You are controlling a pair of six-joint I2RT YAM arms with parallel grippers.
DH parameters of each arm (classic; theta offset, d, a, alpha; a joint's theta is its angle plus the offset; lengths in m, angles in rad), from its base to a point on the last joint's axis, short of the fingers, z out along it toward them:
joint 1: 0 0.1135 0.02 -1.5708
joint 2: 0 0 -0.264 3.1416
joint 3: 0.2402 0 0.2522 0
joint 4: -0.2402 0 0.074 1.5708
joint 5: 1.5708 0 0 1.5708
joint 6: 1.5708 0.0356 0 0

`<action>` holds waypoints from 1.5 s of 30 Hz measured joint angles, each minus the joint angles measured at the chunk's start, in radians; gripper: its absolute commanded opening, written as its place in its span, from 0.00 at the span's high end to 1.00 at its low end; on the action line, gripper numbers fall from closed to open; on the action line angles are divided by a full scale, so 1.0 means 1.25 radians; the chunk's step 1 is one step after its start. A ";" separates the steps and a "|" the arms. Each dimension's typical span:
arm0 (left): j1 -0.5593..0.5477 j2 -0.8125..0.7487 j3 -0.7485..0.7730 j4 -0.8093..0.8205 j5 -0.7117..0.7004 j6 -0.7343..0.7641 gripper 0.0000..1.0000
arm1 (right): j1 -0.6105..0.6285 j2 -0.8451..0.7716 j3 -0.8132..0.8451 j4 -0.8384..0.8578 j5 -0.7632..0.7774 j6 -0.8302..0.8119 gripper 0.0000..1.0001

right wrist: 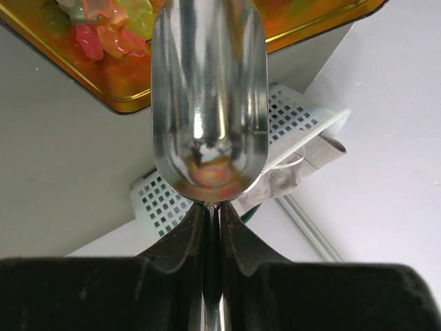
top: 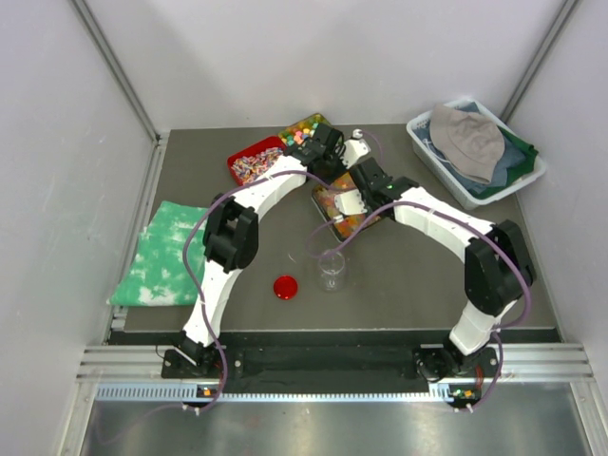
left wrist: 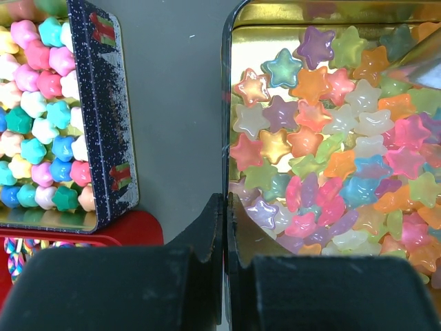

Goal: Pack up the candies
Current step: Scoop the fake candies from the storage box.

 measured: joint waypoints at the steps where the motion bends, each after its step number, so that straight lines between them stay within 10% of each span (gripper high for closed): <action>1: 0.000 0.000 0.000 0.001 0.001 0.000 1.00 | 0.003 0.000 0.000 0.001 0.003 -0.003 1.00; 45: 0.001 -0.003 0.000 -0.002 0.003 0.003 1.00 | 0.057 0.024 -0.016 -0.043 -0.057 0.066 1.00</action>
